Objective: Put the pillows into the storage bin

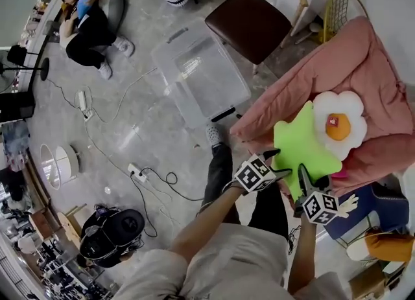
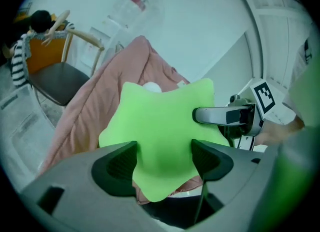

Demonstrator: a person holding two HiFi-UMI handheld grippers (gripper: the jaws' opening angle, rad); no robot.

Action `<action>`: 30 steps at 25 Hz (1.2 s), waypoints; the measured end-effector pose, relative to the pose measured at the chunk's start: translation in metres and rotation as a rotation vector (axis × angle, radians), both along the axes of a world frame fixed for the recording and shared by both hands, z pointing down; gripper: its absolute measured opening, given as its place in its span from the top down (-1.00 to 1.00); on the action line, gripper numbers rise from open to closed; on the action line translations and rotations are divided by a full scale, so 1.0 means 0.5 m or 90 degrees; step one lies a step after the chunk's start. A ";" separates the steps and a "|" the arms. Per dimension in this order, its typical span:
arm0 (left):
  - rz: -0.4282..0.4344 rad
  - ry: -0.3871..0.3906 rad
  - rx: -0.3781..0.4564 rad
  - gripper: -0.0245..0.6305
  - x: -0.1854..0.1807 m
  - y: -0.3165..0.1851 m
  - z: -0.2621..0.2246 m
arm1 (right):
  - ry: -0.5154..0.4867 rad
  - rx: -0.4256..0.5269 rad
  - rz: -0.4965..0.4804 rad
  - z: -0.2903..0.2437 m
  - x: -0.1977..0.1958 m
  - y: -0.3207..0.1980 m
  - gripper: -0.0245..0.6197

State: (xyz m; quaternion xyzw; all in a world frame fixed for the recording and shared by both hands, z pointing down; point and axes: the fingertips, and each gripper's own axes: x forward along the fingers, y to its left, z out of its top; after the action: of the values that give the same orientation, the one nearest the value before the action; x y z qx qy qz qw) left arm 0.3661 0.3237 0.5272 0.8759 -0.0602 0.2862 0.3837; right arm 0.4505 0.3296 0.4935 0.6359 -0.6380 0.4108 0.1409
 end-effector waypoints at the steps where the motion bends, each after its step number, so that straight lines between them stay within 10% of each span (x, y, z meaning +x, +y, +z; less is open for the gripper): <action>1: 0.015 -0.002 0.012 -0.14 -0.011 -0.006 -0.022 | 0.010 0.002 -0.008 -0.022 -0.014 -0.008 -0.23; 15: -0.053 0.072 0.128 -0.11 -0.171 -0.237 -0.241 | 0.067 0.114 -0.127 -0.261 -0.189 -0.254 -0.20; 30: -0.325 -0.027 0.126 -0.11 -0.743 -0.549 -0.120 | -0.087 0.107 -0.328 -0.103 -0.748 -0.624 -0.20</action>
State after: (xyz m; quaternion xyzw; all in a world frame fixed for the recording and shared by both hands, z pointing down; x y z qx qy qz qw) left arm -0.0056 0.0493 0.4671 0.8594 -0.3145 0.1914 0.3547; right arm 0.0764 0.0176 0.4418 0.4326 -0.8187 0.3490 0.1440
